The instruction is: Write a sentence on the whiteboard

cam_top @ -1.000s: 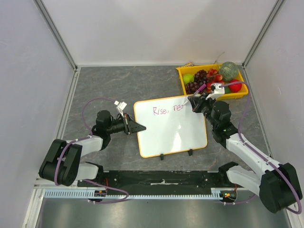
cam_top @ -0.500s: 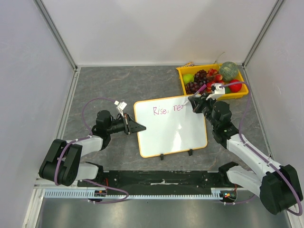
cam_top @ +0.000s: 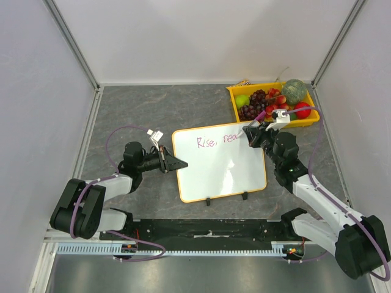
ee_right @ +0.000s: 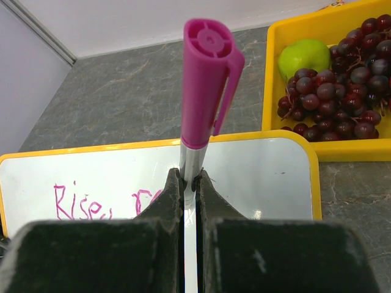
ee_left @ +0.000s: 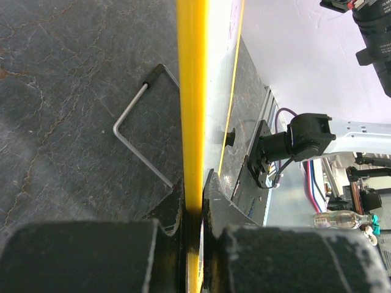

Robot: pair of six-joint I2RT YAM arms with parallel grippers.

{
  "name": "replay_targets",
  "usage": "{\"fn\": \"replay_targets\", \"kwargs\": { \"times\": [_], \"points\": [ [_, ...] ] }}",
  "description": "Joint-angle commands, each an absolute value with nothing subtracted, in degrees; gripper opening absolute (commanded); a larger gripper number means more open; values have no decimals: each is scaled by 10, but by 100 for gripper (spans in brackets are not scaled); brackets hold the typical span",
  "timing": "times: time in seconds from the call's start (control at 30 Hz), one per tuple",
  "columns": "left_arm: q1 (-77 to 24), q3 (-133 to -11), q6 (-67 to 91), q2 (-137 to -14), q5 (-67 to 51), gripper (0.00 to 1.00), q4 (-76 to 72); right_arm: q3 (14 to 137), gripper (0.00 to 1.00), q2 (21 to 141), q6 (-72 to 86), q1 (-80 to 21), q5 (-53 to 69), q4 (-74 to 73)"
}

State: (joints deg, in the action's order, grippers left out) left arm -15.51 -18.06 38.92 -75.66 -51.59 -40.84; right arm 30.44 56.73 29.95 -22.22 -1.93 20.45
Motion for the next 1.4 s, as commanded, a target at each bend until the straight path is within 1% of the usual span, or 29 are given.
{"fn": "replay_targets", "kwargs": {
  "times": [0.0, 0.3, 0.43, 0.63, 0.83, 1.37],
  "points": [
    [-154, -174, 288, -775, -412, 2, -342, 294, 0, 552, 286, -220, -22, 198],
    [-154, -174, 289, -775, -412, 2, -341, 297, 0, 519, 296, -220, -22, 227],
    [-154, -173, 288, -774, -412, 2, -342, 308, 0, 513, 293, -220, -43, 221],
    [-154, -174, 288, -775, -414, 2, -342, 330, 0, 540, 279, -219, -73, 206],
    [-154, -174, 289, -776, -414, 2, -342, 316, 0, 548, 296, -214, -65, 241],
    [-155, -175, 287, -778, -414, 2, -342, 316, 0, 582, 297, -211, -55, 243]
  ]
}}
